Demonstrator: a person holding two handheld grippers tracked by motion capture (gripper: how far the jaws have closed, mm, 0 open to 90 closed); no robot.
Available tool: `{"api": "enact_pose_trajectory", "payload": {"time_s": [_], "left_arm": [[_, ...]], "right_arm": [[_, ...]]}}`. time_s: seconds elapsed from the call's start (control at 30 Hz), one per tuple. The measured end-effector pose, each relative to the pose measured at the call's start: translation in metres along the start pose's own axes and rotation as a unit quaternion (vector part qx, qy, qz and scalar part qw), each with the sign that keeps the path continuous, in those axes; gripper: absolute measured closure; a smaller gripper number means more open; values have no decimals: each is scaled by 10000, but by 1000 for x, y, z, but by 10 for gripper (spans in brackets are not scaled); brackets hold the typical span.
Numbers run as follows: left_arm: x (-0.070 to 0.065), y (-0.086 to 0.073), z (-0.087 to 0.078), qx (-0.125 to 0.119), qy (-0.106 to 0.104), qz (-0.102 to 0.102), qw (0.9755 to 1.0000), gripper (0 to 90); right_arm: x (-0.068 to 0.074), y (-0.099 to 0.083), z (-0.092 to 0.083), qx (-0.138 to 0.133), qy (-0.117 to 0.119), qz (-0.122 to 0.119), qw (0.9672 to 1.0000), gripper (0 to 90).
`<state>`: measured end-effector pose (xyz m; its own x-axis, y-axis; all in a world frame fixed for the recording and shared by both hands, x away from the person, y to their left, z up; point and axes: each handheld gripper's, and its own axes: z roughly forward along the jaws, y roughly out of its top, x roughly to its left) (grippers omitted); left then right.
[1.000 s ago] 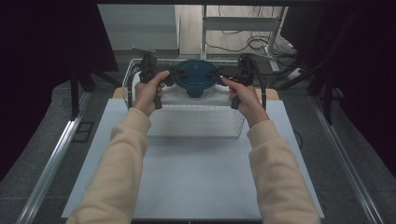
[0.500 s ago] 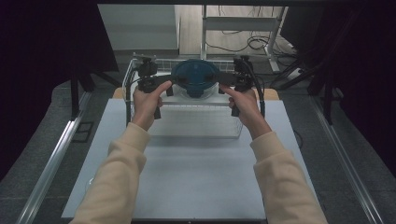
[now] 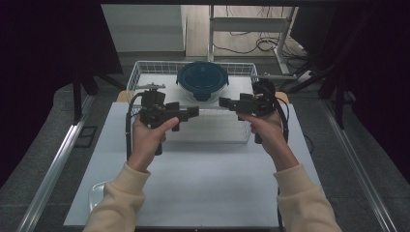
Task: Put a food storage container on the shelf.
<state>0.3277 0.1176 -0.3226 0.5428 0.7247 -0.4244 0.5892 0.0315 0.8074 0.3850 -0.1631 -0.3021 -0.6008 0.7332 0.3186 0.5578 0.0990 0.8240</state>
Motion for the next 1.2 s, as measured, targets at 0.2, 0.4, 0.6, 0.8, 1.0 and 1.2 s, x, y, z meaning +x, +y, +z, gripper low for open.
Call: {"api": "enact_pose_trajectory", "payload": {"time_s": [0.2,0.4,0.6,0.8,1.0,1.2], "left_arm": [[-15,-29,-11,160,54,322,9993,166],[-17,-62,-19,433,-21,474,9979,180],[-12,-90,-29,530,55,486,9974,190],[0,-111,-38,643,282,464,9965,191],[8,-121,-47,681,462,497,9954,196],[14,-130,-56,650,569,424,9954,196]], "right_arm": [[5,-29,-20,-5,143,-362,9992,143],[9,-65,-29,153,183,-600,9979,176],[9,-103,-36,259,261,-535,9979,206],[10,-126,-41,352,274,-666,9968,213],[6,-144,-47,454,225,-794,9956,220],[0,-158,-57,502,145,-716,9961,227]]}}
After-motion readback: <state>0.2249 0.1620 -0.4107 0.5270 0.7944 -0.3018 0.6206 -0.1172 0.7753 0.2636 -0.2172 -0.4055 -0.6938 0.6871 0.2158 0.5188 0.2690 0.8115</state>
